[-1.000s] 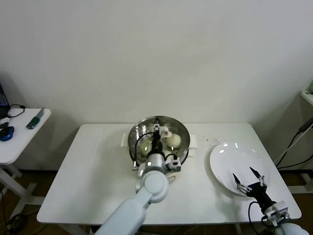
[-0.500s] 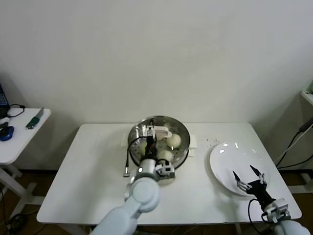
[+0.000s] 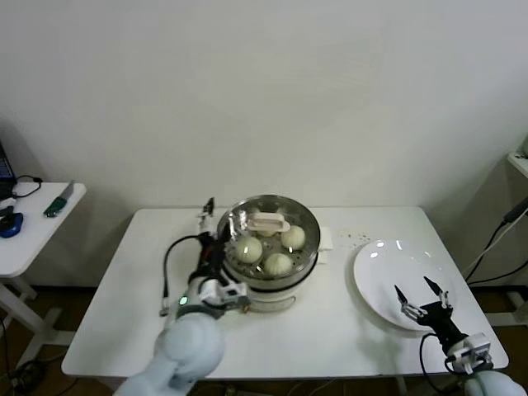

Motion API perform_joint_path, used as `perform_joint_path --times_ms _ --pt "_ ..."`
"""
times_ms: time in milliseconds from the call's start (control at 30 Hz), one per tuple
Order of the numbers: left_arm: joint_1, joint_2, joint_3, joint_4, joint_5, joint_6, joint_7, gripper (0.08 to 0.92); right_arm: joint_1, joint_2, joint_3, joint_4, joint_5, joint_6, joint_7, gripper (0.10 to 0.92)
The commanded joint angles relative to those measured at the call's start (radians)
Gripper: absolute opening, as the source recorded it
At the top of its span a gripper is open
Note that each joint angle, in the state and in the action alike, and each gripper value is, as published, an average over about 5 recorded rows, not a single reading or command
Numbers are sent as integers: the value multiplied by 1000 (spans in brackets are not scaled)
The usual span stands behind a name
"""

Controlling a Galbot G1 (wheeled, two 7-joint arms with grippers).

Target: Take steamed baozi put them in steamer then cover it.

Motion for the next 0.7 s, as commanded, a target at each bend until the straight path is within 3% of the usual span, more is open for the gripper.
perform_joint_path --times_ms 33,167,300,500,700 --pt "391 61 -528 -134 -853 -479 -283 823 -4 1 0 15 30 -1 4 823" --pt "514 -32 -679 -105 -1063 -677 -256 823 -10 9 -1 18 31 8 3 823" --pt "561 -100 -710 -43 -1171 -795 -243 823 -20 17 -4 23 34 17 2 823" --pt "560 -206 -690 92 -1212 -906 -200 823 -41 36 -3 35 64 42 1 823" --pt "559 -236 -674 142 -1175 -933 -193 823 -54 39 -4 47 69 49 1 823"
